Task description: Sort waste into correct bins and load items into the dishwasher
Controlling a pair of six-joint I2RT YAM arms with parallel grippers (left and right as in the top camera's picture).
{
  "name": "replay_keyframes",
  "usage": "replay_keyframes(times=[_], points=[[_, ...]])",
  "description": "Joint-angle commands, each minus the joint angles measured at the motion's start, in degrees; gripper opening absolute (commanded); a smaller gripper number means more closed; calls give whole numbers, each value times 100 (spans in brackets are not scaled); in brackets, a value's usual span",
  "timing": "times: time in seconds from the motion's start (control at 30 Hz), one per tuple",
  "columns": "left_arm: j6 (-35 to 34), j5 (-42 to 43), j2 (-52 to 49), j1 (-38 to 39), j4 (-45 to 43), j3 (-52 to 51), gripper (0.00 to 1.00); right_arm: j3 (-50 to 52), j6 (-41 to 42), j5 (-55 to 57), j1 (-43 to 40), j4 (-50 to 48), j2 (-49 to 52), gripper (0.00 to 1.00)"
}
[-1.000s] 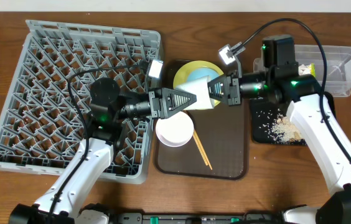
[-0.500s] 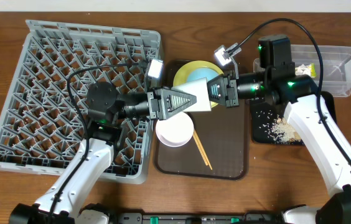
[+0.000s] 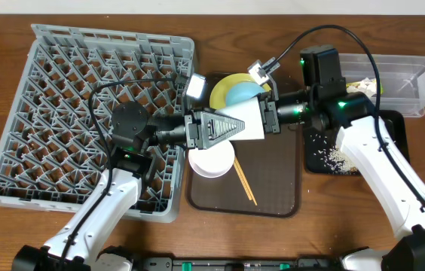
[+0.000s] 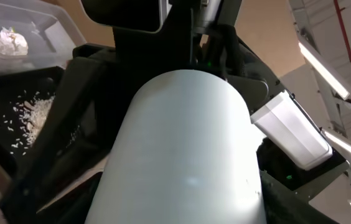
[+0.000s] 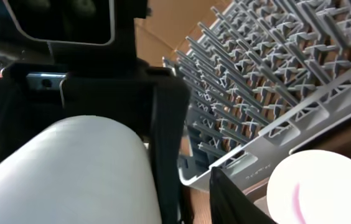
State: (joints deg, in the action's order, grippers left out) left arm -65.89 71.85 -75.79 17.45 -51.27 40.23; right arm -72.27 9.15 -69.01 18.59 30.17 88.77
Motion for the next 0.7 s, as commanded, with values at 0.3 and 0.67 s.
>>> replay_keyframes(times=[0.3,0.67], points=[[1224,79,22,2,66,122,9,-9,0,-444,-496,271,37,36],[2286,-11,22,-568,1080,122,6,-9,-35,-603,-1331,304,37,39]])
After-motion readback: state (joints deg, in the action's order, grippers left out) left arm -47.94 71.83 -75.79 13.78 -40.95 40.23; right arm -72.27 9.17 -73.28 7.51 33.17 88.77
